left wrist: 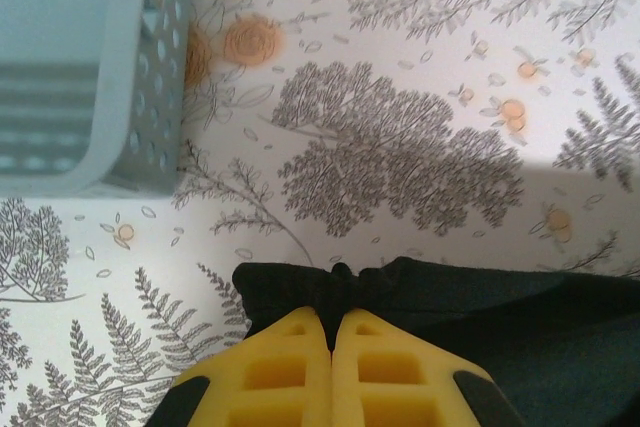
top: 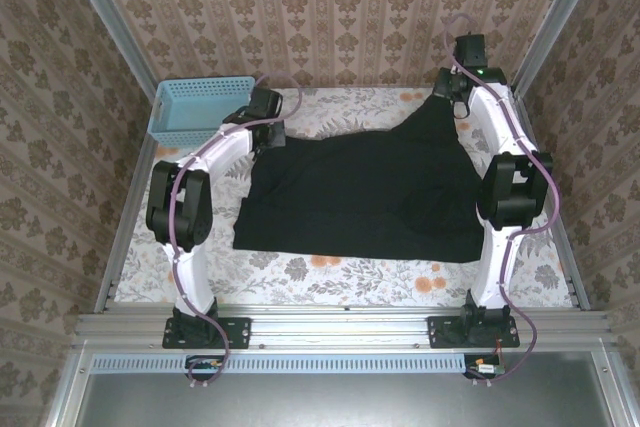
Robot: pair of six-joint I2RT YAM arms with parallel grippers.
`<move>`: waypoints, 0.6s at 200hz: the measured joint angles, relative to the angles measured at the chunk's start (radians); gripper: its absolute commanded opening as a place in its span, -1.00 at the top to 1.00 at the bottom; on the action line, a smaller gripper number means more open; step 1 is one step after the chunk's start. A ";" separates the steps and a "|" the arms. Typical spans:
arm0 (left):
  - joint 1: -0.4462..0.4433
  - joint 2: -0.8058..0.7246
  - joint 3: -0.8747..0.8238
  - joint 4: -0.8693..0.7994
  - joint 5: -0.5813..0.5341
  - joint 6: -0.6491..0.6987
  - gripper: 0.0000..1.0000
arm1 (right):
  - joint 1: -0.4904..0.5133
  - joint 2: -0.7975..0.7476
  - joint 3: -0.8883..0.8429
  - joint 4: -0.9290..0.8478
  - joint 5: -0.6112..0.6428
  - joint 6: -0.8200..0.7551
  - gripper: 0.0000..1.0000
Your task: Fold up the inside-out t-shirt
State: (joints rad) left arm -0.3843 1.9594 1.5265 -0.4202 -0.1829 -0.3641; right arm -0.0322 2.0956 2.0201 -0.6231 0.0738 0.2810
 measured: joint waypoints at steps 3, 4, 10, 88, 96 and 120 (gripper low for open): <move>0.001 0.000 -0.005 0.002 0.000 0.000 1.00 | 0.000 -0.002 0.000 0.001 0.001 -0.003 1.00; 0.001 0.000 -0.008 0.003 0.000 0.000 1.00 | 0.000 -0.003 -0.002 0.003 0.001 -0.003 1.00; 0.002 0.000 -0.017 0.006 0.000 0.000 1.00 | 0.000 -0.011 -0.008 0.010 0.002 -0.008 1.00; 0.013 -0.082 -0.079 0.033 0.032 0.000 1.00 | 0.000 -0.272 -0.312 0.097 0.008 0.006 1.00; 0.013 -0.101 -0.092 0.037 0.039 0.000 1.00 | 0.000 -0.306 -0.349 0.100 0.008 0.017 1.00; 0.013 -0.159 -0.146 0.064 0.057 0.000 1.00 | 0.000 -0.414 -0.478 0.103 0.008 0.064 1.00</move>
State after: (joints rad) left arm -0.3717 1.8000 1.3804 -0.3565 -0.1257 -0.3641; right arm -0.0326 1.6814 1.5417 -0.5201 0.0822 0.3450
